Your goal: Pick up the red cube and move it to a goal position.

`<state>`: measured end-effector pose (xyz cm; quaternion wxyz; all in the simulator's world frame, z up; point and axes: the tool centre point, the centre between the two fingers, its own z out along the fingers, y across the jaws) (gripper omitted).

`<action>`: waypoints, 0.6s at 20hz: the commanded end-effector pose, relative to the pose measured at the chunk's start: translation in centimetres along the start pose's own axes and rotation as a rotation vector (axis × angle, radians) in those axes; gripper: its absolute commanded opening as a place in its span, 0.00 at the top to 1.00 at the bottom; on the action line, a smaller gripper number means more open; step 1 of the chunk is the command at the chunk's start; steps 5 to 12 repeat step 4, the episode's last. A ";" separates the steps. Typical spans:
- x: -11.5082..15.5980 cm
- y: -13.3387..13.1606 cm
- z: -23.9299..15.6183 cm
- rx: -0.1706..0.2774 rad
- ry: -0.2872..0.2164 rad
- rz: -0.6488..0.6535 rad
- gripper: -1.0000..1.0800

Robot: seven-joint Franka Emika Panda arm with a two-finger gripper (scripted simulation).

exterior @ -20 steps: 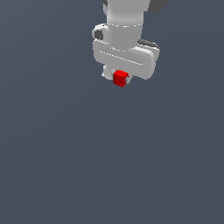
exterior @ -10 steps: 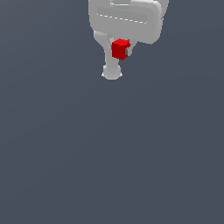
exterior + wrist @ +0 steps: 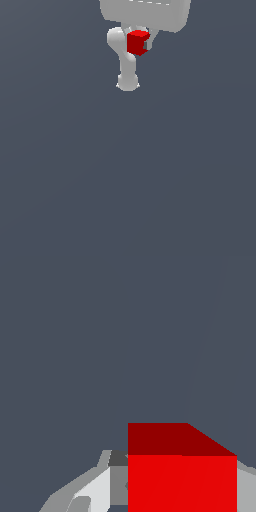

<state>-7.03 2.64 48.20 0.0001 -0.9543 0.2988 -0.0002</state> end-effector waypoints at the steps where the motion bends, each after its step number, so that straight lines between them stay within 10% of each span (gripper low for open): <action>1: 0.0 0.0 0.0 0.000 0.000 0.000 1.00; 12: 0.1 -0.1 0.2 0.000 0.000 0.000 1.00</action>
